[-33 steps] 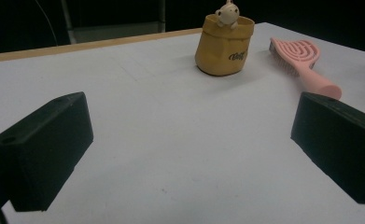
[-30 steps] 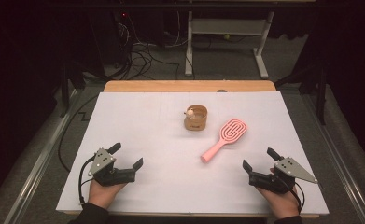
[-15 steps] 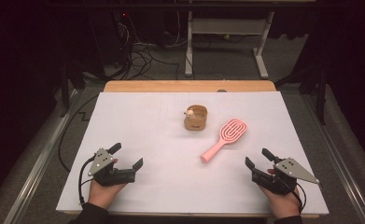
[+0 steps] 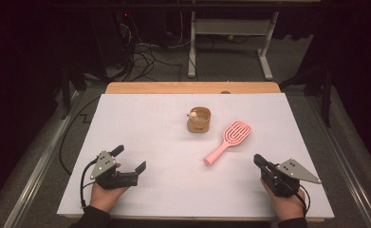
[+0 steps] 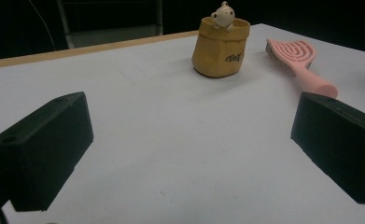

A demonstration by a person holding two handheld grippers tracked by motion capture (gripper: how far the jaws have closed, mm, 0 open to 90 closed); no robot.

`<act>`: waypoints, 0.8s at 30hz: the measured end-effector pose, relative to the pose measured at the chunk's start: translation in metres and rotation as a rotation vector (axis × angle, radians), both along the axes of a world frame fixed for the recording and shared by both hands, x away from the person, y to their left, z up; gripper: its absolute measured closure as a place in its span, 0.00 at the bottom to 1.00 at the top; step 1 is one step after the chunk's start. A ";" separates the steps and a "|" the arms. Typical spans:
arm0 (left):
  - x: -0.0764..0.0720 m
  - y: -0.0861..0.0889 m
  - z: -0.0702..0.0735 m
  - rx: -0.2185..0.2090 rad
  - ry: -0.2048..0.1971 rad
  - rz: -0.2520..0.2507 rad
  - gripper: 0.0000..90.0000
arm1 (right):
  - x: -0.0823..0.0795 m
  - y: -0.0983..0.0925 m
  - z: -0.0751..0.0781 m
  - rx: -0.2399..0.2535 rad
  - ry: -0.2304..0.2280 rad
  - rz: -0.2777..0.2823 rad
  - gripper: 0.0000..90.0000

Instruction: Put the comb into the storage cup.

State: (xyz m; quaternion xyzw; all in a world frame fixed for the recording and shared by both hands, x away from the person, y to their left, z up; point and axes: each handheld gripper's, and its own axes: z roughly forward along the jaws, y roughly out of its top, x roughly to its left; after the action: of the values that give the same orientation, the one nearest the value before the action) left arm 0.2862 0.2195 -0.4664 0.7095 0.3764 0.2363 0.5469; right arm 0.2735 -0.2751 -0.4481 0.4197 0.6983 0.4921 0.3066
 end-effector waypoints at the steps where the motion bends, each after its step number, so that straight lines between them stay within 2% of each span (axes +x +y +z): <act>1: 0.000 0.000 0.000 0.001 -0.003 -0.002 0.00 | 0.000 0.000 0.000 0.000 0.002 0.000 1.00; 2: 0.000 -0.001 0.000 -0.003 -0.004 -0.001 0.00 | 0.002 0.001 -0.001 -0.012 0.016 0.002 1.00; 6: 0.000 0.000 -0.001 -0.006 0.000 -0.006 0.00 | 0.004 0.005 -0.002 -0.020 0.024 0.020 1.00; 9: 0.000 0.001 -0.001 -0.011 0.000 -0.009 0.00 | 0.013 0.021 -0.002 -0.030 0.050 0.044 1.00; 10: -0.001 0.001 -0.001 -0.017 0.001 -0.010 0.00 | 0.013 0.021 -0.002 -0.030 0.050 0.044 1.00; 14: -0.001 0.003 0.000 -0.029 0.000 -0.018 0.00 | 0.040 0.049 -0.002 -0.080 0.107 0.064 1.00; 15: -0.001 0.003 0.000 -0.029 0.000 -0.018 0.00 | 0.040 0.049 -0.002 -0.080 0.107 0.064 1.00; 16: -0.001 0.003 0.000 -0.036 -0.001 -0.017 0.00 | 0.047 0.056 -0.002 -0.093 0.126 0.067 1.00; 17: -0.001 0.004 -0.001 -0.039 0.001 -0.020 0.00 | 0.061 0.069 -0.001 -0.118 0.153 0.075 1.00; 20: 0.000 0.004 -0.001 -0.043 0.002 -0.018 0.00 | 0.072 0.080 0.001 -0.131 0.173 0.084 1.00; 21: 0.000 0.005 -0.001 -0.046 0.004 -0.019 0.00 | 0.083 0.094 0.004 -0.168 0.190 0.098 1.00; 22: 0.000 0.005 -0.001 -0.046 0.004 -0.019 0.00 | 0.083 0.094 0.004 -0.168 0.190 0.098 1.00; 23: 0.000 0.006 -0.001 -0.049 0.005 -0.017 0.00 | 0.091 0.106 0.006 -0.197 0.204 0.111 1.00; 24: 0.000 0.006 -0.001 -0.049 0.005 -0.017 0.00 | 0.091 0.106 0.006 -0.197 0.204 0.111 1.00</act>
State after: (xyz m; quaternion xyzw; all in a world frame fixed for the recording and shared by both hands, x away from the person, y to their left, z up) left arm 0.2866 0.2258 -0.4676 0.6998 0.3773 0.2207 0.5650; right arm 0.3641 -0.1689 -0.4423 0.3963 0.7929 0.3920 0.2461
